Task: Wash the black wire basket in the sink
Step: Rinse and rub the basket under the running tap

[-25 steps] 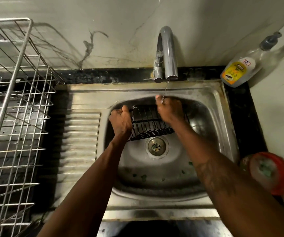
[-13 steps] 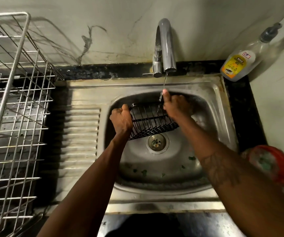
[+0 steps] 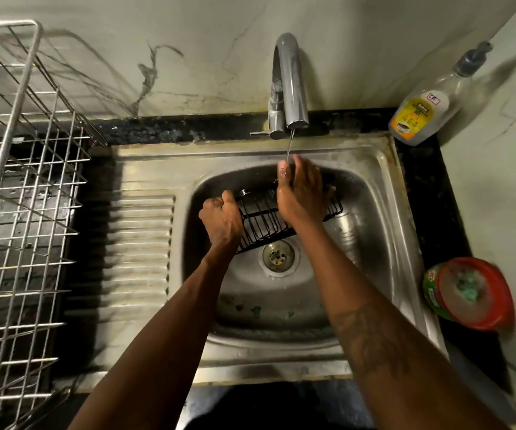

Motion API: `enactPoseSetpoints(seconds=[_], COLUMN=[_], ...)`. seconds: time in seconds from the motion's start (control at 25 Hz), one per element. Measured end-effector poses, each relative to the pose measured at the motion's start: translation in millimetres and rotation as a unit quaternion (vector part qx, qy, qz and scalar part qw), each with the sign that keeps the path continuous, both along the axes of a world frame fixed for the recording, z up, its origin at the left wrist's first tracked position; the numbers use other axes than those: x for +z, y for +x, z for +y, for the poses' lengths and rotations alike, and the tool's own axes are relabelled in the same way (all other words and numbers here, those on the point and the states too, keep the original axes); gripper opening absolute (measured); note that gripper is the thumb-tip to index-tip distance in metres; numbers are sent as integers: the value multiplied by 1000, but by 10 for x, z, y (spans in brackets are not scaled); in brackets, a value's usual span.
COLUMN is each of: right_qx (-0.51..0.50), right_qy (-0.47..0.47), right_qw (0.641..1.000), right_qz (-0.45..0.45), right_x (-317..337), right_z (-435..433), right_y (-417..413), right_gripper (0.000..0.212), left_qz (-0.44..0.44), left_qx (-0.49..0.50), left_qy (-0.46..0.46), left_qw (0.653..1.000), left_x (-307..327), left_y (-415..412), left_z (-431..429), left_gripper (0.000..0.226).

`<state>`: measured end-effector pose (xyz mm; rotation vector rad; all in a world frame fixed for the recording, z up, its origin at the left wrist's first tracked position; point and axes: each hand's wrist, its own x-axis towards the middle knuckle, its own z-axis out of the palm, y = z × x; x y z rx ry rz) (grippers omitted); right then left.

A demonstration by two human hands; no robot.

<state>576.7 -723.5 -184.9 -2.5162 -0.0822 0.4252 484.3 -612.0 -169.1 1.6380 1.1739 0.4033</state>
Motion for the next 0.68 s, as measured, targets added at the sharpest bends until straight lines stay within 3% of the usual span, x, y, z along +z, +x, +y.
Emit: enactPoseSetpoints(seconds=[0.12,0.32,0.44,0.52,0.6,0.68], right_qx=[-98,27,-37,-76,-32,81], right_qy=[-24,-32,-32,-16,-46,-129], right_qw=[992,999,999,996,994,982], right_qz=[71,-15,-11,-44,-89,-113], right_x=[82,95,-24,-74,-142,-186], right_z=[238,371,181,3,-118,-158], right_y=[-177,-509,-141,-21,15,29], right_gripper=[82,91,85,69,56,72], left_qz=[-2,20,12,0,12,31], left_qx=[6,30,25,9,-15,-52], left_qy=[14,-48,-60,-83,-134,-181], left_qw=[1000,998,998,997,991,982], left_x=[-5,-189,-190,-184,-228,-355], left_y=[-50,-220,-219,-223,-252,-313], left_z=[26,81,88,145,218,291], left_gripper=[51,43,40,37,29,24])
